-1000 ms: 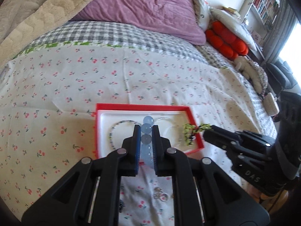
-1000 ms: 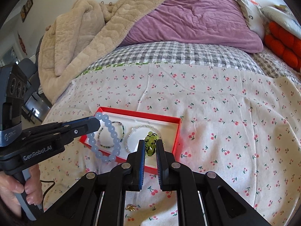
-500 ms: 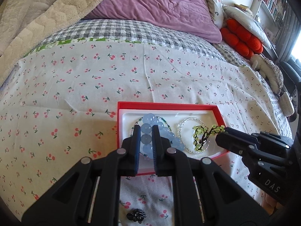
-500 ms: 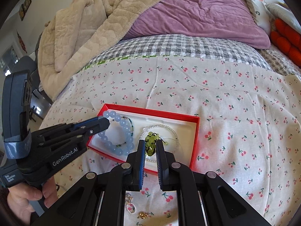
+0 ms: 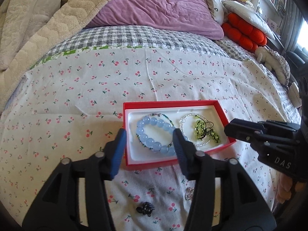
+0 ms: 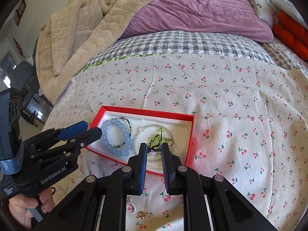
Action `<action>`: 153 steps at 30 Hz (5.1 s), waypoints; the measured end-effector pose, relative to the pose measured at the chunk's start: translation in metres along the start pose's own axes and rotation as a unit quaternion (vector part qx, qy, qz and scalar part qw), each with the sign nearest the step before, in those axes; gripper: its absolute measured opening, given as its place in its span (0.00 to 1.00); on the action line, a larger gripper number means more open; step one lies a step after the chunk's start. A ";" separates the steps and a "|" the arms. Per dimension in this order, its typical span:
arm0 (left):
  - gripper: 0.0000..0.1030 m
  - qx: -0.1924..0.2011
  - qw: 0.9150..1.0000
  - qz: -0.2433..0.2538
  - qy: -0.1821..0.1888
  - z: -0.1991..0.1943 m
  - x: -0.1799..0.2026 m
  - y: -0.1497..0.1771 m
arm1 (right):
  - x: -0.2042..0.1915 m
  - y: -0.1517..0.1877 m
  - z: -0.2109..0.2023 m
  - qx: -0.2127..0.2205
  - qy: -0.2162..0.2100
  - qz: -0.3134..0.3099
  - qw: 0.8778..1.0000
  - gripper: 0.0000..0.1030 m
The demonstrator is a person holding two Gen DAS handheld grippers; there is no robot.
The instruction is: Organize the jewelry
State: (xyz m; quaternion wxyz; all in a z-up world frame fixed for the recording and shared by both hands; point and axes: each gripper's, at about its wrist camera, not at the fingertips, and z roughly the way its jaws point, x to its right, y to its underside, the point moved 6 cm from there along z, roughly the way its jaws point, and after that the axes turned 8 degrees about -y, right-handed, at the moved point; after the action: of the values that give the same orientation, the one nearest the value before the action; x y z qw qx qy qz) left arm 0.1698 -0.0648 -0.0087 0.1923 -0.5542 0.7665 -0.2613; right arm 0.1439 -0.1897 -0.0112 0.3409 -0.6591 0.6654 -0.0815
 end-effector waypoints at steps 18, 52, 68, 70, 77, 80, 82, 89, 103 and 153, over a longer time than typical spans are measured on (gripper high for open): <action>0.82 -0.041 0.999 0.007 -0.010 -0.030 -0.019 0.046 | -0.009 0.026 -0.033 0.016 0.015 -0.031 0.999 0.74; 0.83 -0.068 0.995 0.071 0.019 -0.013 -0.016 0.126 | -0.018 0.117 -0.005 -0.050 0.038 -0.144 0.988 0.75; 0.50 -0.030 0.993 0.101 0.060 0.010 0.001 0.118 | -0.031 0.134 0.034 -0.074 -0.025 -0.204 0.976 0.59; 0.42 -0.031 0.993 0.097 0.062 0.010 0.000 0.117 | -0.029 0.131 0.034 -0.072 -0.025 -0.199 0.977 0.53; 0.25 -0.040 0.994 0.081 0.057 0.010 -0.006 0.117 | -0.024 0.127 0.031 -0.069 -0.019 -0.196 0.978 0.40; 0.25 -0.044 0.995 0.074 0.056 0.009 -0.006 0.117 | -0.025 0.127 0.032 -0.069 -0.019 -0.198 0.978 0.39; 0.25 -0.046 0.995 0.073 0.053 0.009 -0.005 0.117 | -0.026 0.126 0.034 -0.068 -0.017 -0.201 0.977 0.38; 0.25 -0.049 0.995 0.074 0.050 0.006 -0.004 0.116 | -0.030 0.118 0.044 -0.076 -0.029 -0.187 0.979 0.14; 0.25 -0.060 0.995 0.063 0.054 -0.009 0.002 0.102 | -0.031 0.108 0.024 -0.063 -0.035 -0.158 0.985 0.14; 0.25 -0.029 0.996 -0.027 0.076 0.019 0.035 -0.003 | 0.014 0.002 0.007 0.001 -0.038 0.000 0.999 0.14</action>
State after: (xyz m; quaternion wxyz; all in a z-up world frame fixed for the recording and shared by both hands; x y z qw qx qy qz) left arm 0.1727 -0.1021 -0.0222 0.1104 -0.5584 0.7711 -0.2853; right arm 0.1469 -0.1998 -0.0222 0.3668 -0.6611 0.6520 -0.0573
